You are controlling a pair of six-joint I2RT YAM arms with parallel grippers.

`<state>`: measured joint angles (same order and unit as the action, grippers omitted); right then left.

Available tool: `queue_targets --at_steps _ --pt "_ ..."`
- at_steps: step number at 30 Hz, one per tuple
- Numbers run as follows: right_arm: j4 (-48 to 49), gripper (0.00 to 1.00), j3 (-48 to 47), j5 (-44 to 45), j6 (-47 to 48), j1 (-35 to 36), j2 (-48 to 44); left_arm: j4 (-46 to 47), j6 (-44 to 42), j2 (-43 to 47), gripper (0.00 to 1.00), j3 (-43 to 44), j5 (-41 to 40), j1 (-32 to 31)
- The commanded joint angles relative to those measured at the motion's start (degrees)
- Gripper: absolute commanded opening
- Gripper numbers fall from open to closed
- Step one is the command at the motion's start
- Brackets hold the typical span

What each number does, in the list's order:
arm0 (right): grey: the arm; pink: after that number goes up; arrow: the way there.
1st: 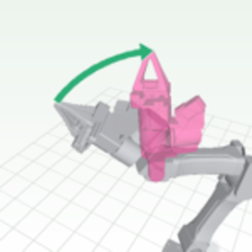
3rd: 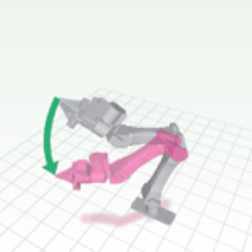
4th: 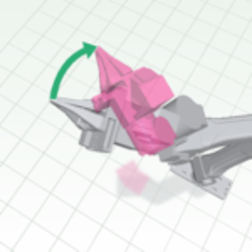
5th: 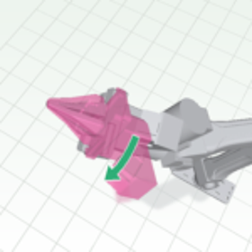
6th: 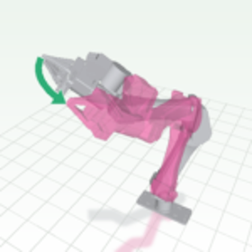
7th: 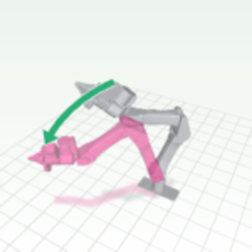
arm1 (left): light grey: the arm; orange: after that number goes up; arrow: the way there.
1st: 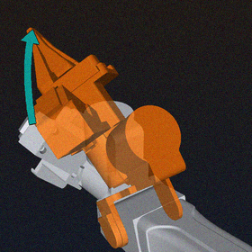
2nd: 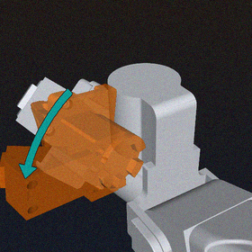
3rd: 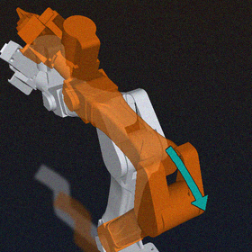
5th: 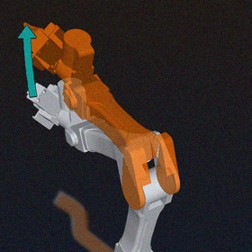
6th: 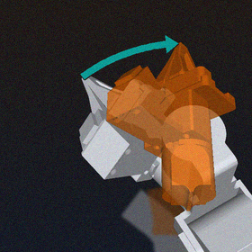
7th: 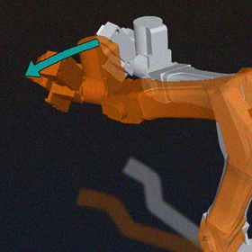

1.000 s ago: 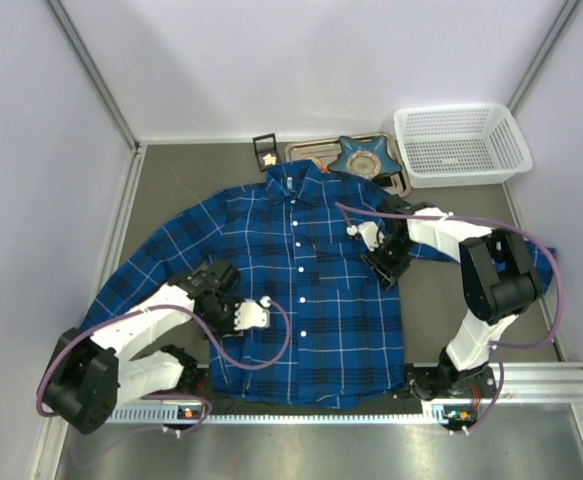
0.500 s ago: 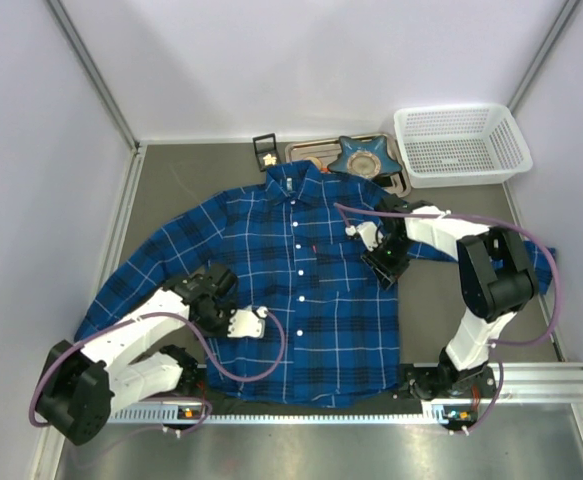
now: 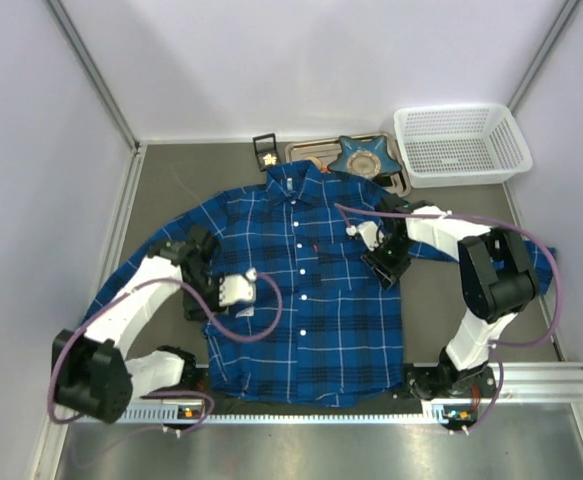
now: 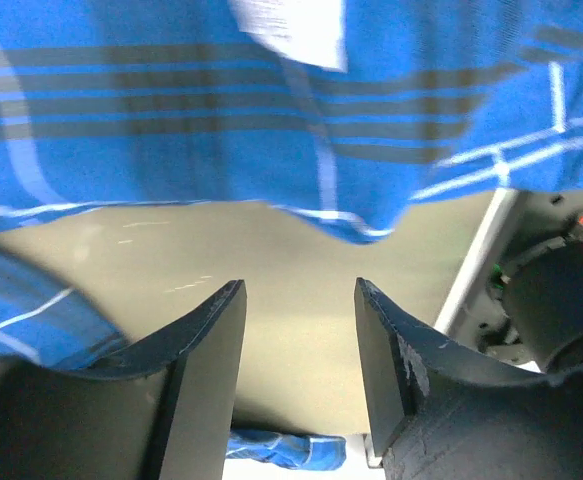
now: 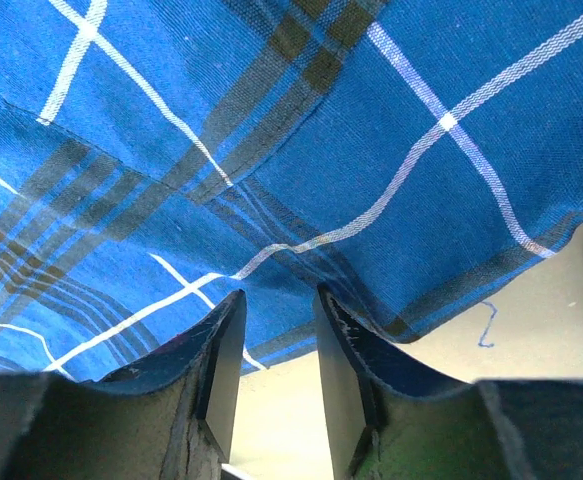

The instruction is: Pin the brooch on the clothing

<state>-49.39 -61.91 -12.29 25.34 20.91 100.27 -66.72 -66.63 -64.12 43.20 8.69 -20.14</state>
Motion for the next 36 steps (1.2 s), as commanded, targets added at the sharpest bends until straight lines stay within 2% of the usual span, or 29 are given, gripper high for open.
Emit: queue_targets --at_steps 1,3,6,9,10,11,13,15,16,20,23,28,32,36 --pt "2.02 0.37 1.44 5.71 2.78 -0.52 -2.09 -0.17 1.84 -7.93 0.54 12.67 9.93 6.24" --pt "-0.09 0.4 0.22 3.43 2.87 -0.52 -4.72 -1.39 4.05 -13.3 0.55 20.23 15.36 8.88" --pt "-2.63 0.45 -0.58 -0.35 3.91 -0.52 -8.33 1.4 8.78 -17.0 0.58 23.68 16.89 9.24" --pt "-4.13 0.47 0.12 -3.86 5.23 -0.52 -12.7 9.47 18.26 -19.64 0.58 22.55 16.36 9.24" --pt "-3.97 0.49 0.91 -6.92 5.24 -0.52 -14.03 13.42 26.03 -20.51 0.58 22.02 14.88 9.24" --pt "-3.88 0.5 1.0 -9.04 5.16 -0.52 -15.18 17.72 29.42 -23.22 0.57 21.75 14.52 9.24" --pt "-3.44 0.52 0.83 -16.13 5.07 -0.25 -19.05 19.69 37.84 -26.66 0.54 22.97 14.51 9.24" --pt "-2.3 0.52 0.21 -19.94 3.76 0.62 -21.77 22.67 42.61 -31.05 0.53 24.21 14.16 9.24" --pt "-0.29 0.51 -0.4 -21.61 3.23 3.15 -22.39 23.12 45.94 -32.46 0.52 24.56 14.16 9.33" --pt "4.56 0.45 -1.55 -21.1 1.73 11.51 -21.35 26.99 51.68 -39.13 0.47 24.56 15.3 9.07" --pt "6.74 0.42 -0.76 -16.81 2.51 15.47 -16.17 29.71 55.02 -43.18 0.46 25.35 12.85 8.54" --pt "11.59 0.39 1.79 -7.33 5.15 15.04 -6.68 31.82 59.06 -46.18 0.44 27.2 8.1 8.72" --pt "13.35 0.37 0.83 -4.23 6.56 13.29 -0.96 32.79 60.91 -47.94 0.44 28.95 8.18 9.15" --pt "14.4 0.36 -1.19 -1.07 8.23 11.88 3.43 30.87 57.6 -45.58 0.48 30.19 17.99 10.82"
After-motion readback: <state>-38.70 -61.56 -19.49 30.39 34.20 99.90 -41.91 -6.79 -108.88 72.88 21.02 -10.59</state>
